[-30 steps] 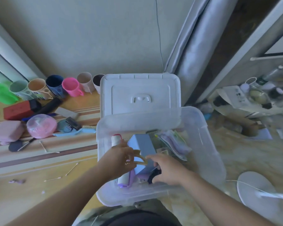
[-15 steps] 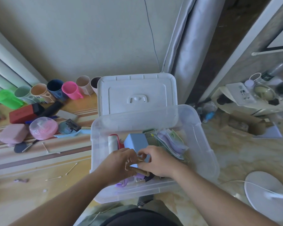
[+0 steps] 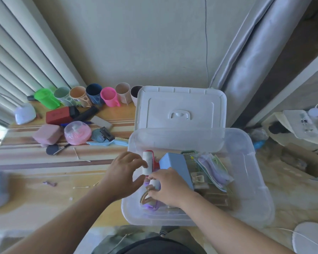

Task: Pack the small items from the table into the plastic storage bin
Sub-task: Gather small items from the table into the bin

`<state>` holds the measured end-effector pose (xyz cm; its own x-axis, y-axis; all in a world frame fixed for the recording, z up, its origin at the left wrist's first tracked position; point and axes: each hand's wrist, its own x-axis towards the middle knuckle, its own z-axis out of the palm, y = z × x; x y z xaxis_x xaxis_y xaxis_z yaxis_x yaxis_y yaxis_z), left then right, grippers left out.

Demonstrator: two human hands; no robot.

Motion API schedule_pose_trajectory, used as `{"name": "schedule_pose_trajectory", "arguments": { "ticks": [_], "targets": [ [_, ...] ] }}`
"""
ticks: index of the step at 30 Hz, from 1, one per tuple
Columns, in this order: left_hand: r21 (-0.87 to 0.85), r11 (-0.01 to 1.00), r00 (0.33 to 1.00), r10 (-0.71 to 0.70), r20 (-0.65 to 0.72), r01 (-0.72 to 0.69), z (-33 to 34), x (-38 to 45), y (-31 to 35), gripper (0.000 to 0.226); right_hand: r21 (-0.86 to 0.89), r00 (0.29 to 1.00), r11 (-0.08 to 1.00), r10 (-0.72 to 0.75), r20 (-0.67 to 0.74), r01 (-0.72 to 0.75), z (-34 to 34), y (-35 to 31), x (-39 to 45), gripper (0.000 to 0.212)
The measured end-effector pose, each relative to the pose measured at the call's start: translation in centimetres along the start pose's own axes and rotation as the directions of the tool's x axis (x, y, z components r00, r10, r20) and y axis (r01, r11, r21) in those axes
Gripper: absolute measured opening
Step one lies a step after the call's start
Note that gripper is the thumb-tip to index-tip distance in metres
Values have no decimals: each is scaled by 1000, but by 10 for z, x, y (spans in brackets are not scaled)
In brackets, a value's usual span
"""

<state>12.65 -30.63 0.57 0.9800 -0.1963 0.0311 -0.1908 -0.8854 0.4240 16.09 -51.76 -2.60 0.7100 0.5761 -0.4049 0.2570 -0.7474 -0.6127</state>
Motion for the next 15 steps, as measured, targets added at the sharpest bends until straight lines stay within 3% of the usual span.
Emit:
{"name": "schedule_pose_trajectory", "arguments": {
  "ticks": [3,5,11,15],
  "targets": [
    [-48,997,997,-61,-54,58,4,-12,-10,33,70,995,998,13,-101,-6,-3,-3,7,24],
    [-120,989,990,-99,-99,87,2,-20,-19,31,80,985,997,0,-174,14,-6,-10,13,31],
    [-173,957,955,-260,-144,235,-22,-39,-85,30,10,893,978,-186,-410,208,-10,-73,55,39],
    [-178,925,919,-363,-154,335,-40,-52,-157,34,-50,884,959,-277,-377,279,7,-129,107,40]
  ]
}}
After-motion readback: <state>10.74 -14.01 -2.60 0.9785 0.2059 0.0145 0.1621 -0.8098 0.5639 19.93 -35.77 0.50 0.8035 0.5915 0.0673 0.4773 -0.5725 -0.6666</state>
